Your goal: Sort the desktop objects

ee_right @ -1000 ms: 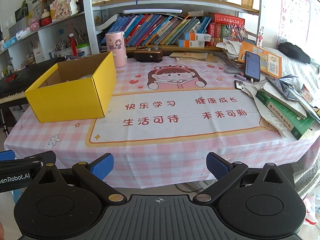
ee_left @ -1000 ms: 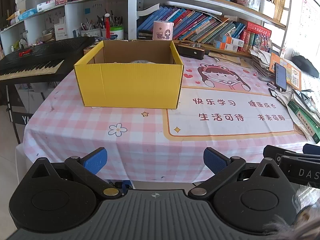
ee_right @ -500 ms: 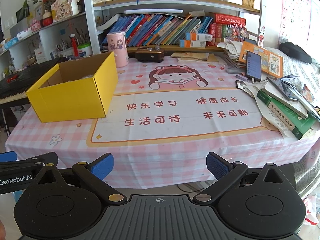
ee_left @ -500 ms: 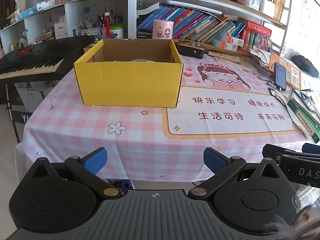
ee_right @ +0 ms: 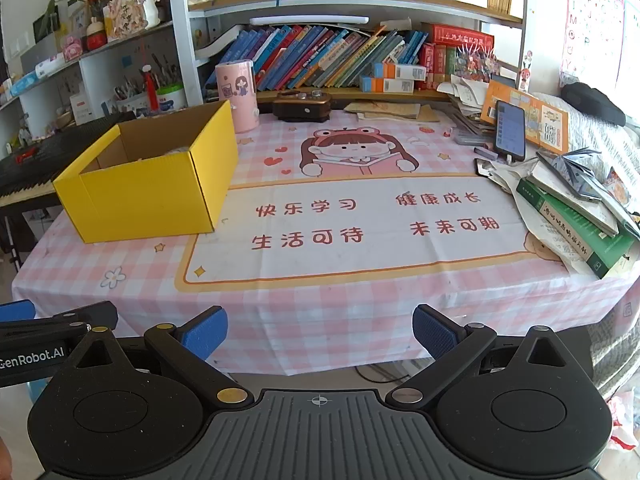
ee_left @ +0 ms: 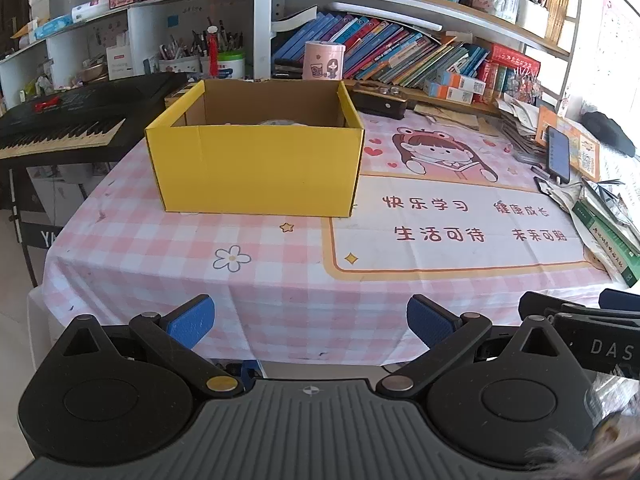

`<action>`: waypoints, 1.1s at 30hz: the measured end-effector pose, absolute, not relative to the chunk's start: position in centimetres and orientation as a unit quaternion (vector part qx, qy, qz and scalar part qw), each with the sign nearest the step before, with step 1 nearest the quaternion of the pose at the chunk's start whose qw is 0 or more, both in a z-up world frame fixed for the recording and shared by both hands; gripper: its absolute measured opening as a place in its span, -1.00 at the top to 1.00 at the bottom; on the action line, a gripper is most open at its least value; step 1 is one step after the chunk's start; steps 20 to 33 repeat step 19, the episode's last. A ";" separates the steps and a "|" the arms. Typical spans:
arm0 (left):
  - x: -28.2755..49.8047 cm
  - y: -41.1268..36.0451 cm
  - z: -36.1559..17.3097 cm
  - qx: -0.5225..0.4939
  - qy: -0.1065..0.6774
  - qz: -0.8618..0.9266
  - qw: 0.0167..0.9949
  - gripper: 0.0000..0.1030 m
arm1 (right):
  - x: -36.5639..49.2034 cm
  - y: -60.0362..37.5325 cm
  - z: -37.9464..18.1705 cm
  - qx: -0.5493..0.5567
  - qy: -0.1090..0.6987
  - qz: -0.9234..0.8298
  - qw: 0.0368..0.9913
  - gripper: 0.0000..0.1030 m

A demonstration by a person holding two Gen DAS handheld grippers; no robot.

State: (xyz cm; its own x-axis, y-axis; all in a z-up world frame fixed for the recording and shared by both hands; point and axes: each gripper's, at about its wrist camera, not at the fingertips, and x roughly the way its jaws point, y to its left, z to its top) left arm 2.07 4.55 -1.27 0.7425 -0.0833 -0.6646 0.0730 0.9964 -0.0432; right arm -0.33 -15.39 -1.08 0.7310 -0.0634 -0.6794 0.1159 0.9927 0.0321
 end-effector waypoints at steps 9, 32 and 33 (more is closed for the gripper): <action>2.2 4.5 -1.3 -0.007 0.357 -0.041 0.933 -1.00 | -0.1 -15.7 -1.2 0.037 0.369 -0.045 0.928 -0.95; 2.6 4.6 -1.5 -0.008 0.364 -0.038 0.931 -1.00 | 0.2 -16.1 -1.4 0.039 0.378 -0.042 0.924 -0.95; 2.6 4.6 -1.5 -0.008 0.364 -0.038 0.931 -1.00 | 0.2 -16.1 -1.4 0.039 0.378 -0.042 0.924 -0.95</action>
